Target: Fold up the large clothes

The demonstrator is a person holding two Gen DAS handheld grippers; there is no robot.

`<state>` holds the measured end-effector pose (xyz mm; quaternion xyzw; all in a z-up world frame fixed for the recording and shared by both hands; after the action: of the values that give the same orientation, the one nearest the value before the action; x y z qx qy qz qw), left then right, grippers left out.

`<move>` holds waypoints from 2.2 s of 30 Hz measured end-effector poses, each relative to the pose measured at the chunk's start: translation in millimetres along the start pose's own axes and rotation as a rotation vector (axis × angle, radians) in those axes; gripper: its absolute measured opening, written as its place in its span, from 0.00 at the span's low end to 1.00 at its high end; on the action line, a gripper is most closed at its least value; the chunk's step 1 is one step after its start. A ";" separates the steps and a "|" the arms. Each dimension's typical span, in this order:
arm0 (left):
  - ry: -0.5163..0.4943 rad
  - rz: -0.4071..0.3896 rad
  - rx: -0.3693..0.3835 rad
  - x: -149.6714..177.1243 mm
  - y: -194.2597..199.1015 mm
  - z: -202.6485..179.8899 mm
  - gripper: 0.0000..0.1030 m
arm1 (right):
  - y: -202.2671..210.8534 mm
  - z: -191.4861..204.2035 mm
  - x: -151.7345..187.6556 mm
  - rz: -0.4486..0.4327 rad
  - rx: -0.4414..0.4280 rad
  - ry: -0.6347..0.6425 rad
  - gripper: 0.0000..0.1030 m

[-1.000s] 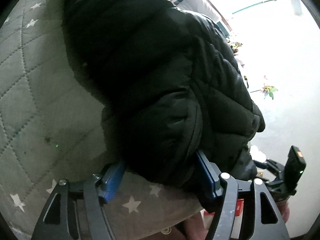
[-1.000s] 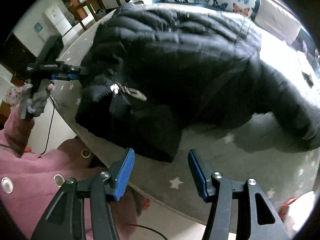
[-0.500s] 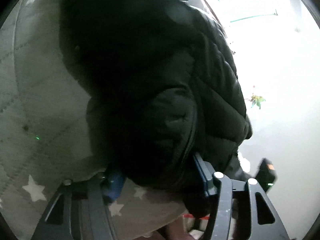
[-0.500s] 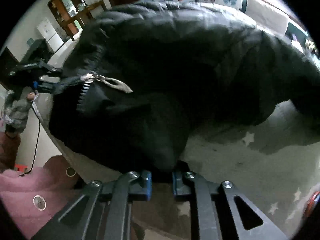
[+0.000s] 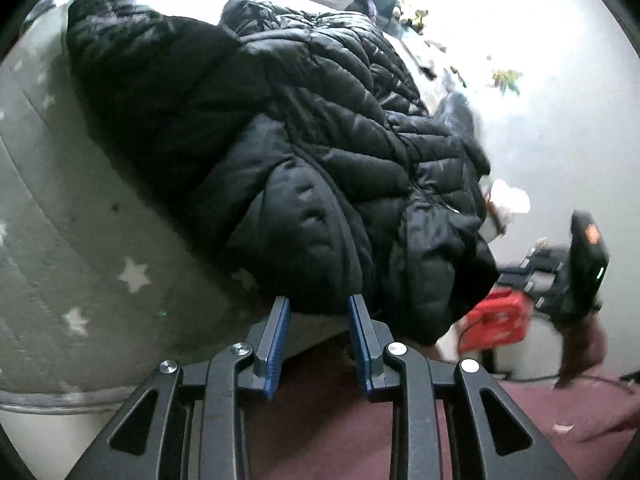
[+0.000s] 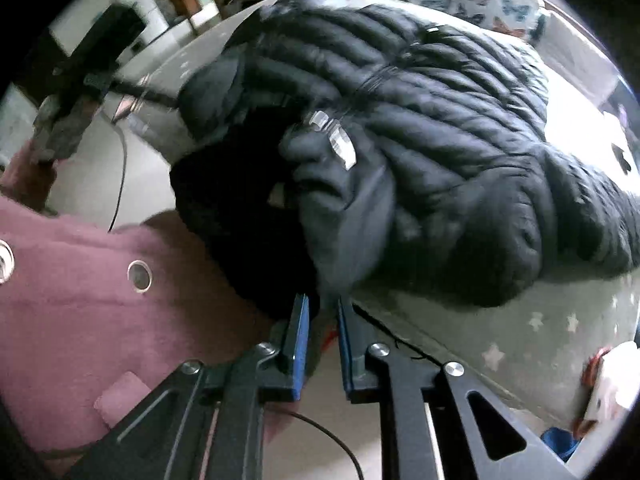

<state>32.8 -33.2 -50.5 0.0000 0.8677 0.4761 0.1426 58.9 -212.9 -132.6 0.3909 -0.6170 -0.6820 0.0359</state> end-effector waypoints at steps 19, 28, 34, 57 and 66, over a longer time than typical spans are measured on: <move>0.287 -0.208 0.015 -267.6 35.8 79.2 0.78 | -29.9 -115.9 -76.4 -0.168 0.067 -0.240 0.41; 0.380 -0.030 -0.016 -336.4 -69.3 121.7 0.78 | -52.0 -124.4 -80.6 -0.125 0.050 -0.213 0.41; 0.359 -0.035 -0.075 -350.6 -104.6 133.9 0.29 | -56.6 -128.0 -81.9 -0.115 0.037 -0.210 0.41; 0.338 -0.326 -0.345 -425.1 -45.7 200.7 0.16 | -63.7 -140.3 -100.8 -0.185 0.166 -0.146 0.41; 0.291 -0.278 -0.363 -420.9 -23.9 206.9 0.32 | -73.0 -128.8 -86.3 -0.146 0.183 -0.097 0.51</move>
<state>491.0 67.5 -70.8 -0.2131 0.7713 0.5946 0.0781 224.7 -254.6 -145.3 0.4031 -0.6477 -0.6416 -0.0794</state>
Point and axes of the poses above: each gripper's, at about its wrist camera, not at the fingertips, and y roughly against the way its jaws point, z to its left, x to its underside, the point moved 5 cm from there along -y, roughly the way its jaws point, and after that the axes turned 1 degree about y, right-handed, at the moved point
